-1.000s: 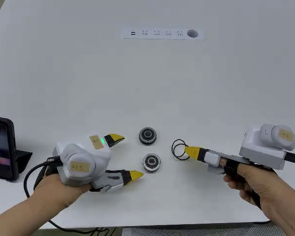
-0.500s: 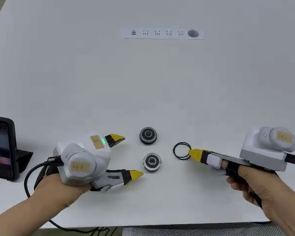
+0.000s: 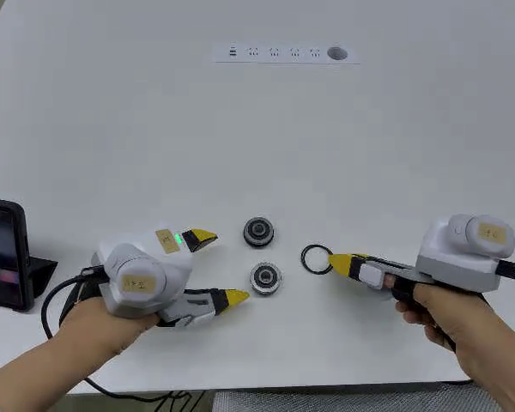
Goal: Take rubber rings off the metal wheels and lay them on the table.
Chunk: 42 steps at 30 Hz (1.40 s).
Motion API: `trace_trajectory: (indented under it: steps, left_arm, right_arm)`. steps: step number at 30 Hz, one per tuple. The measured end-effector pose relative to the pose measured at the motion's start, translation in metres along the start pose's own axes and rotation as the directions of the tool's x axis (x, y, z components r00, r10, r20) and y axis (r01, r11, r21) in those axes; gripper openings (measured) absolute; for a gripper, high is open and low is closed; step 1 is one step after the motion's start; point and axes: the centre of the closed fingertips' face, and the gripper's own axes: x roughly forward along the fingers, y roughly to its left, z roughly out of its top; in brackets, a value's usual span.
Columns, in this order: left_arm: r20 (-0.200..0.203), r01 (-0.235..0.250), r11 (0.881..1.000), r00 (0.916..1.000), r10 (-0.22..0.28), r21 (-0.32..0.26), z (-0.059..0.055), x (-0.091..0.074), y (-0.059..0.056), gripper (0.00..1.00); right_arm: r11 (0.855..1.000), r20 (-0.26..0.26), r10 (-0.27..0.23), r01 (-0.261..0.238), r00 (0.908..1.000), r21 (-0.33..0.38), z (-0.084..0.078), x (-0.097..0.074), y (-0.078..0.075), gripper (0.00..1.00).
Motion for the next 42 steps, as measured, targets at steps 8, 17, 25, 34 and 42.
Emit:
trace_trajectory:
  steps: [8,17,25,34,42]
  left_arm:
    - [0.011,-0.011,1.000,0.9999,0.011,0.000,0.008,0.003,0.005,0.51]
    - [0.028,-0.022,1.000,0.9994,0.021,0.010,0.023,0.011,0.015,0.46]
    - [0.026,-0.017,1.000,0.9995,0.016,0.021,0.030,0.020,0.017,0.42]
    - [0.015,-0.012,0.999,0.9998,0.011,0.030,0.033,0.029,0.021,0.35]
    - [0.011,-0.006,1.000,0.9999,0.006,0.025,0.038,0.036,0.024,0.27]
  right_arm:
    - [0.999,-0.002,0.039,-0.040,0.9992,-0.016,0.004,0.010,0.015,0.08]
    - [0.997,-0.007,0.070,-0.070,0.9975,-0.022,0.006,0.020,0.027,0.08]
    - [0.995,-0.011,0.097,-0.097,0.9952,-0.037,0.009,0.030,0.039,0.08]
    - [0.987,-0.028,0.116,-0.118,0.9929,-0.107,0.010,0.035,0.049,0.13]
    - [0.987,-0.027,0.118,-0.120,0.9927,-0.106,0.012,0.037,0.048,0.13]
